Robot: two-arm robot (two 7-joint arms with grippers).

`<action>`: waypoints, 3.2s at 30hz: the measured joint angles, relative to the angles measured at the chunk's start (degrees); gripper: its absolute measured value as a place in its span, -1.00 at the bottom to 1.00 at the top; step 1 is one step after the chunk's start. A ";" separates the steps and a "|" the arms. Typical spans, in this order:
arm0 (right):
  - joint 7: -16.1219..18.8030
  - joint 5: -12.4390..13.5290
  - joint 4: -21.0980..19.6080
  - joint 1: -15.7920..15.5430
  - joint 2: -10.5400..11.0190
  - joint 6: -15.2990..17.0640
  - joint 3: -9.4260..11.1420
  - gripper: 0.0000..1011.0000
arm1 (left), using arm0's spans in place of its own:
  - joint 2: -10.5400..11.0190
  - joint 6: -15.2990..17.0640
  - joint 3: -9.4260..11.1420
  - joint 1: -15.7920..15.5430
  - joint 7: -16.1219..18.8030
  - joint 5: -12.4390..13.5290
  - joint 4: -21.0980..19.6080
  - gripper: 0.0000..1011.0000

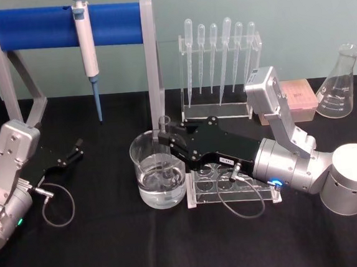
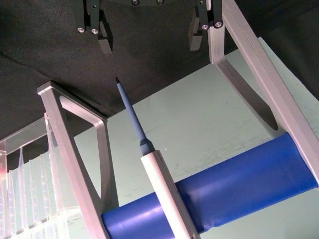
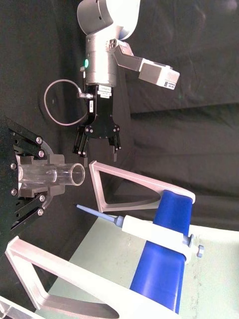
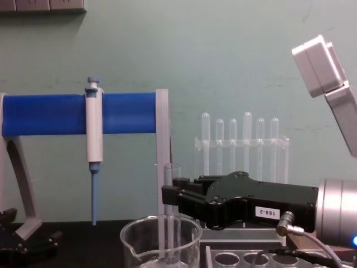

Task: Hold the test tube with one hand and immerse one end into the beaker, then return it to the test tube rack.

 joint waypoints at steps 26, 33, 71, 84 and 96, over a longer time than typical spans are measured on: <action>-0.02 0.10 -0.07 0.03 0.01 0.02 -0.07 -0.52 | 0.00 0.00 0.00 0.00 0.00 0.00 0.00 0.98; -0.04 0.10 -0.07 0.03 0.00 0.02 -0.07 -0.52 | 0.00 0.00 0.00 0.00 0.00 0.00 0.00 0.98; -0.09 0.09 -0.07 0.03 0.00 0.02 -0.07 -0.52 | 0.00 0.00 0.00 0.00 0.00 0.00 0.00 0.98; -0.09 0.10 -0.07 0.03 0.00 0.02 -0.07 -0.52 | 0.00 0.00 0.00 0.00 0.00 0.00 0.00 0.98; -0.09 0.10 -0.07 0.03 0.01 0.02 -0.07 -0.52 | 0.00 0.00 0.00 0.00 0.00 0.00 0.00 0.98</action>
